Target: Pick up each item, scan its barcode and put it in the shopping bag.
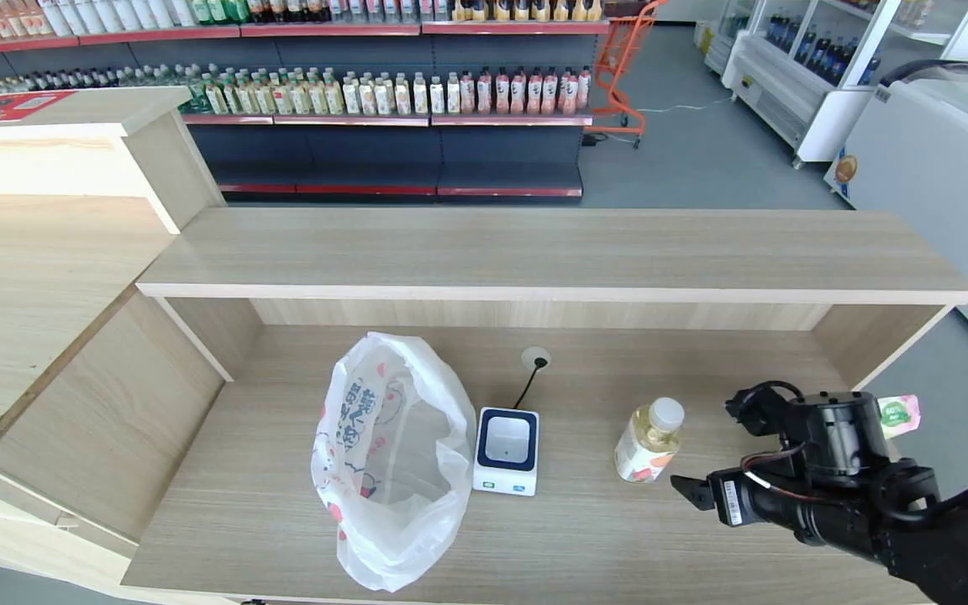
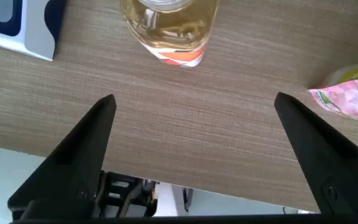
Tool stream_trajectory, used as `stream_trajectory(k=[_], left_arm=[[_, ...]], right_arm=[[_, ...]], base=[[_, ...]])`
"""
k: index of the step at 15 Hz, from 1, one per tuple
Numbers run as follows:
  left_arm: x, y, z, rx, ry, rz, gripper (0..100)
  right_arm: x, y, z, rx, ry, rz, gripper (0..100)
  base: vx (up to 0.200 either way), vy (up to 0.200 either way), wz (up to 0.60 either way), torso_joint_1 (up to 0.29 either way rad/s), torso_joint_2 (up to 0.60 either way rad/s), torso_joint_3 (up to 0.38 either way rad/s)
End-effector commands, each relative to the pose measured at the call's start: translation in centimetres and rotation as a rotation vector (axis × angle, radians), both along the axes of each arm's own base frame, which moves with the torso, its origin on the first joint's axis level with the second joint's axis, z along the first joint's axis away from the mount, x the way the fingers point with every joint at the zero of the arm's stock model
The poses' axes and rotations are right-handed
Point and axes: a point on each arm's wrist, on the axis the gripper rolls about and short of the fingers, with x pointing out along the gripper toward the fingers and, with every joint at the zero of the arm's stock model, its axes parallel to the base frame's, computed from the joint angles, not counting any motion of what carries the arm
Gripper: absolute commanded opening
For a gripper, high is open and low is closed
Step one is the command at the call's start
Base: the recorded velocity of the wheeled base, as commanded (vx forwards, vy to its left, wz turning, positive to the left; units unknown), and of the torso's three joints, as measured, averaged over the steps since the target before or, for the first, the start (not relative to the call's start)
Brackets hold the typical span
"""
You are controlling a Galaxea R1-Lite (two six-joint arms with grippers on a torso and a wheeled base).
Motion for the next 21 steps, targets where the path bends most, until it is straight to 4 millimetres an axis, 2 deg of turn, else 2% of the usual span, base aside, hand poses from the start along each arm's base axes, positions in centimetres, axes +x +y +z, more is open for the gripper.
stream_trajectory(k=[1, 3, 7, 11, 19, 20, 21], left_arm=[[0.0, 0.0, 0.0, 0.000, -0.001, 0.000, 100], [0.0, 0.0, 0.0, 0.000, -0.001, 0.000, 100], [0.0, 0.0, 0.0, 0.000, -0.001, 0.000, 100], [0.0, 0.0, 0.0, 0.000, -0.001, 0.000, 100], [0.0, 0.0, 0.0, 0.000, 0.001, 0.000, 100], [0.0, 0.0, 0.0, 0.000, -0.001, 0.000, 100], [0.0, 0.0, 0.0, 0.000, -0.001, 0.000, 100]], right_arm=[[0.7, 3.7, -5.5, -0.016, 0.031, 0.014, 100], [1.2, 4.8, -7.1, -0.027, -0.028, 0.005, 100], [3.0, 5.9, -8.6, -0.099, -0.166, 0.038, 100], [6.0, 7.0, -8.8, -0.108, -0.273, 0.052, 100], [8.9, 7.5, -8.5, -0.082, -0.350, 0.079, 100], [9.3, 7.6, -8.3, -0.072, -0.365, 0.088, 0], [10.1, 7.8, -7.8, -0.062, -0.394, 0.089, 0]], base=[[0.000, 0.000, 0.00, 0.000, 0.00, 0.000], [0.000, 0.000, 0.00, 0.000, 0.00, 0.000], [0.000, 0.000, 0.00, 0.000, 0.00, 0.000], [0.000, 0.000, 0.00, 0.000, 0.00, 0.000], [0.000, 0.000, 0.00, 0.000, 0.00, 0.000], [0.000, 0.000, 0.00, 0.000, 0.00, 0.000], [0.000, 0.000, 0.00, 0.000, 0.00, 0.000]])
